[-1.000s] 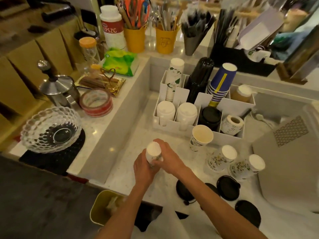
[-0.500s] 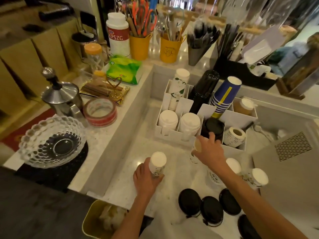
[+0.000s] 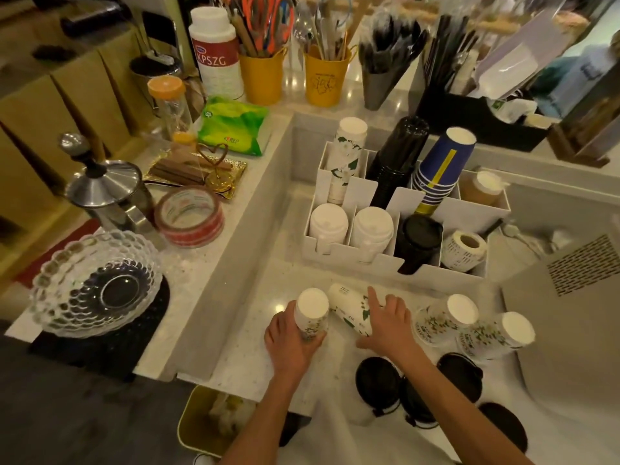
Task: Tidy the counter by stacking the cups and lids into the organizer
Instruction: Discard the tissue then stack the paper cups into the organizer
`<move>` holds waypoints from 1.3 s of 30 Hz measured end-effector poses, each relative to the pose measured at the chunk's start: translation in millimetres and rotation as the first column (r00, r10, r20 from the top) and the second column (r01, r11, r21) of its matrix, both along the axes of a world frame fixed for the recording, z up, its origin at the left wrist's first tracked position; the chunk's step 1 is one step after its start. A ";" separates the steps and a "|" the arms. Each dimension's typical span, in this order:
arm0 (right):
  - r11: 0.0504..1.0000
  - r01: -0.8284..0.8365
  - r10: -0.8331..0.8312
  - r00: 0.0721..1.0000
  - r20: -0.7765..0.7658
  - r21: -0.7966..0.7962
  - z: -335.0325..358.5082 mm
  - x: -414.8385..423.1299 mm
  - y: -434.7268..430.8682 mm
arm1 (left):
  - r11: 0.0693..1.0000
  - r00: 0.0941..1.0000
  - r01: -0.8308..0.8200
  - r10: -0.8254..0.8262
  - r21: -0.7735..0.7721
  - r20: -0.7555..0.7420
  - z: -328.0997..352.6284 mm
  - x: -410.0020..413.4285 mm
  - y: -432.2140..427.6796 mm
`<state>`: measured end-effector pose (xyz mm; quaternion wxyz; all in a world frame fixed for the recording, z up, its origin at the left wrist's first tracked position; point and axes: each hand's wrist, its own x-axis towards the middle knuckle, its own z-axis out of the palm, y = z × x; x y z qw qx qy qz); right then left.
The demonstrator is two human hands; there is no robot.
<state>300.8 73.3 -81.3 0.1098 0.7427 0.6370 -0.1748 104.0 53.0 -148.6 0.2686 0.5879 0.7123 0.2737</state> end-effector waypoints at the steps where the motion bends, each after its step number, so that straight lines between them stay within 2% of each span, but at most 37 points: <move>1: 1.000 -0.020 0.020 1.000 0.020 -0.001 -0.6 -3.6 6.2 | 1.000 1.000 0.000 0.000 0.003 0.002 0.1 0.4 0.0; 5: 0.986 -0.162 0.164 0.985 -0.061 0.039 -3.1 -18.8 31.1 | 1.000 1.000 -0.001 0.001 -0.003 0.014 0.9 0.1 -0.9; 8: 0.987 -0.158 0.162 0.978 -0.131 0.040 0.1 -14.6 40.7 | 1.000 1.000 0.002 -0.002 -0.012 0.020 0.6 0.4 -1.7; 10: 0.998 -0.019 0.042 0.935 -0.352 0.067 8.3 -4.0 41.8 | 1.000 1.000 0.001 -0.001 -0.005 0.023 0.3 0.4 -1.1; 11: 0.993 0.104 -0.058 0.856 -0.514 0.061 13.8 3.6 40.1 | 1.000 1.000 0.001 -0.001 -0.007 0.024 -0.1 0.6 -0.8; 12: 0.970 0.243 -0.167 0.728 -0.664 0.022 19.9 11.5 36.6 | 1.000 1.000 -0.001 0.001 -0.007 0.023 -0.7 0.8 -0.8; 13: 0.927 0.370 -0.274 0.553 -0.787 -0.063 25.4 18.4 30.4 | 1.000 1.000 -0.003 0.003 -0.005 0.021 -1.5 1.2 -0.8; 14: 0.867 0.459 -0.368 0.335 -0.867 -0.191 29.3 24.5 22.8 | 1.000 1.000 -0.004 0.004 -0.004 0.019 -2.4 1.5 -1.1; 15: 0.799 0.498 -0.433 0.089 -0.897 -0.337 30.8 30.5 15.7 | 1.000 1.000 -0.004 0.004 -0.002 0.019 -3.5 2.0 -1.1; 17: 0.674 0.410 -0.493 -0.369 -0.788 -0.614 28.9 41.0 2.2 | 1.000 1.000 -0.004 0.004 0.008 0.021 -5.3 2.4 -1.3; 18: 0.636 0.314 -0.507 -0.519 -0.688 -0.705 27.3 44.1 -4.8 | 1.000 1.000 -0.006 0.006 0.012 0.023 -5.3 2.4 -1.3; 19: 0.618 0.230 -0.513 -0.607 -0.607 -0.752 25.5 44.9 -10.3 | 1.000 1.000 -0.009 0.009 0.014 0.024 -5.3 2.6 -1.2; 20: 0.615 0.182 -0.514 -0.645 -0.565 -0.767 24.6 44.2 -14.2 | 1.000 1.000 -0.014 0.013 0.015 0.024 -5.1 2.8 -1.1; 23: 0.632 0.168 -0.527 -0.622 -0.579 -0.757 29.0 37.9 -14.5 | 1.000 0.999 -0.021 0.021 0.014 0.026 -3.8 3.7 -0.8; 25: 0.702 0.195 -0.481 -0.580 -0.658 -0.685 41.1 32.6 -4.7 | 1.000 0.999 -0.024 0.024 -0.007 0.031 -2.2 3.4 -1.0; 27: 0.800 0.275 -0.368 -0.478 -0.798 -0.533 59.3 28.2 8.3 | 0.999 0.999 -0.023 0.024 -0.026 0.040 -1.0 2.2 -1.8; 28: 0.844 0.322 -0.302 -0.373 -0.877 -0.428 70.0 25.9 13.6 | 0.999 0.999 -0.019 0.020 -0.034 0.044 0.0 1.8 -2.0; 30: 0.937 0.316 -0.141 -0.053 -0.989 -0.150 90.9 20.3 22.5 | 0.999 0.999 -0.013 0.015 -0.046 0.047 2.6 2.1 -2.0; 32: 0.988 0.097 0.089 0.249 -0.964 0.116 107.6 9.1 30.5 | 0.999 0.998 -0.019 0.022 -0.051 0.060 4.4 2.8 -1.9; 33: 0.979 -0.056 0.201 0.364 -0.910 0.193 113.3 1.1 34.7 | 0.999 0.997 -0.023 0.026 -0.048 0.068 4.4 2.9 -2.0; 36: 0.887 -0.414 0.431 0.576 -0.695 0.207 119.7 -26.3 51.2 | 0.999 0.996 -0.031 0.032 -0.022 0.084 1.2 0.1 -4.1; 39: 0.829 -0.556 0.502 0.689 -0.523 0.062 115.3 -47.9 65.5 | 0.999 0.994 -0.046 0.045 -0.001 0.101 1.2 -1.8 -6.1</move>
